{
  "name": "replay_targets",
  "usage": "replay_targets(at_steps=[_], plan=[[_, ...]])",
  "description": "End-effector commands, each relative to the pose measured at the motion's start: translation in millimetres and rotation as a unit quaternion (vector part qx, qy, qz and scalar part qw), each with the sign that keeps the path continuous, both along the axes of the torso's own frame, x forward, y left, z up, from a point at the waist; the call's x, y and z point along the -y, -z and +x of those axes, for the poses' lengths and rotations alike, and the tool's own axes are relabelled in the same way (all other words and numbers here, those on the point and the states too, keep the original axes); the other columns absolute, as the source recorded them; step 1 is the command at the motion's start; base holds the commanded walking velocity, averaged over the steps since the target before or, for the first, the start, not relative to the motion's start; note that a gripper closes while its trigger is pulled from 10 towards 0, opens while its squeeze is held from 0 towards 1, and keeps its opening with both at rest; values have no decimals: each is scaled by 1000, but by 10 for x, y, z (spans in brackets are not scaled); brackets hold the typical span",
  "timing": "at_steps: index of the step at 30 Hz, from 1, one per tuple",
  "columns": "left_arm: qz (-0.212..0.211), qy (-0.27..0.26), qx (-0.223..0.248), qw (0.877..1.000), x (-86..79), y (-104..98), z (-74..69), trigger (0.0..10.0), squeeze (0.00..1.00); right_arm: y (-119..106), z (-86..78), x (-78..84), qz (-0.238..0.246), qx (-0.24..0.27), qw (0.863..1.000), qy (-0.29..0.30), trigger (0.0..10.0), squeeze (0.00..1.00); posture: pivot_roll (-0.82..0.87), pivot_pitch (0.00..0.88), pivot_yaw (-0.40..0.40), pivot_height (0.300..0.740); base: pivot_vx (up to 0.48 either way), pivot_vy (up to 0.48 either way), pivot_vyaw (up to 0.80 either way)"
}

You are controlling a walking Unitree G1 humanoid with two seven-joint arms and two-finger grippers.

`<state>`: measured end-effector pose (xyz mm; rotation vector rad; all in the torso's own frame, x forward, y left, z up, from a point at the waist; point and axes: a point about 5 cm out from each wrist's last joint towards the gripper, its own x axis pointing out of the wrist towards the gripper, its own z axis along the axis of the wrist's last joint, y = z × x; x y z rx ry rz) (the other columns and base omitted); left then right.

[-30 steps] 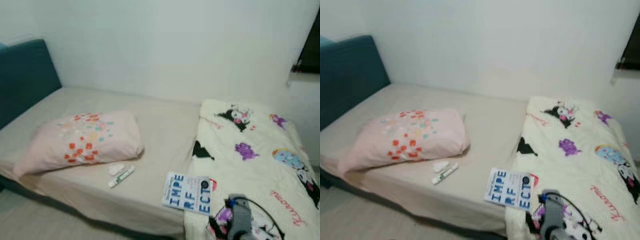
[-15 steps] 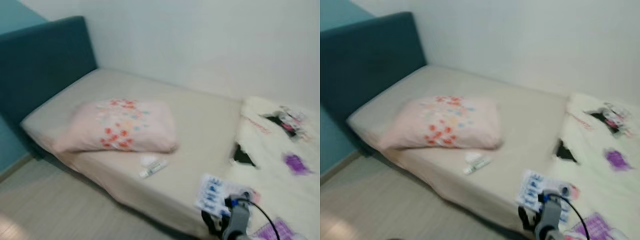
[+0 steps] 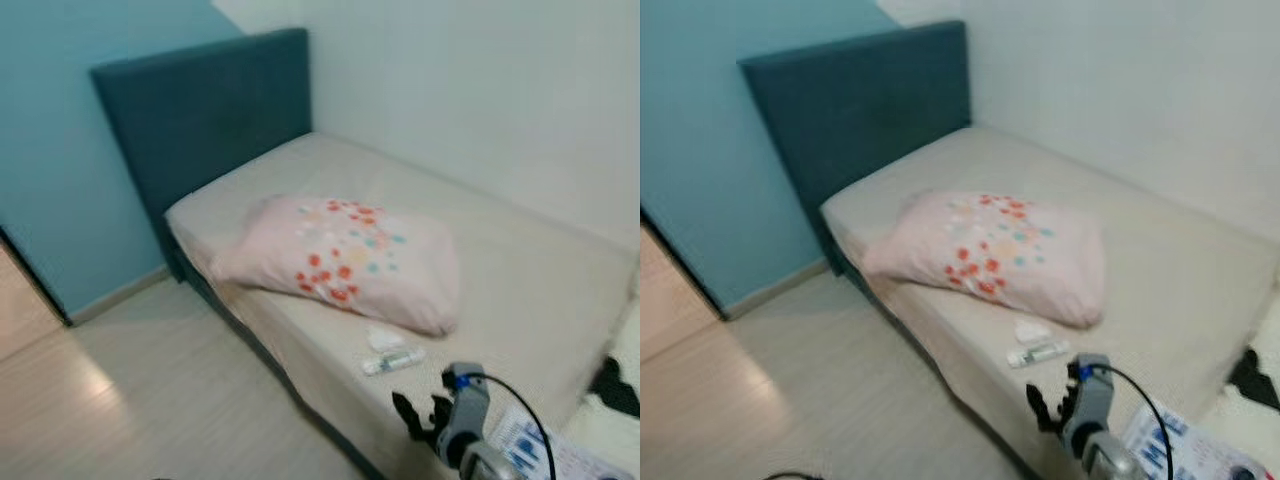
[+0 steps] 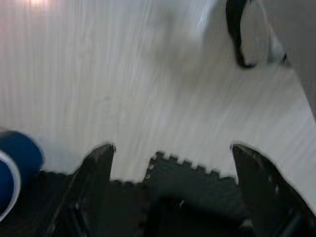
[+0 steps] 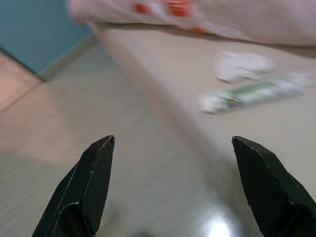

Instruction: Clean up the room

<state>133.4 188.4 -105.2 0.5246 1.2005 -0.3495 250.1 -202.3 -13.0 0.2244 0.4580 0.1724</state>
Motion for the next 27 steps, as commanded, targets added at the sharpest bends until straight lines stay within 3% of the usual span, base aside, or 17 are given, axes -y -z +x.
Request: replay_targets(at_steps=[1, 8, 16, 22, 27], plan=[[4, -4, -3, 1000, -35, 6, -31, 10000, 0, 8, -12, 36, -3, 0, 1000, 12, 10000, 0, -23, 20, -11, 740, 0, 0, 788], [1, -1, -1, 1000, -24, 5, -24, 10000, 0, 6, 33, 70, -22, -8, 999, 30, 10000, 0, -25, 12, -16, 740, 137, 0, 113], [13, -5, 0, 1000, -110, -2, -39, 10000, 0, 8, 58, 98, -31, -19, 999, 40, 10000, 0, -26, 6, -18, 740, 480, 0, 0], [15, -70, 30, 997, -192, -44, 49, 10000, 0, 6, 81, 64, -44, -22, 999, 19, 10000, 0, -31, 0, -34, 740, 76, 0, 0], [12, -79, 33, 996, -190, -50, 69, 10000, 0, 3, 87, 55, -51, -22, 998, 10, 10000, 0, -33, 0, -35, 740, 0, 0, 0]])
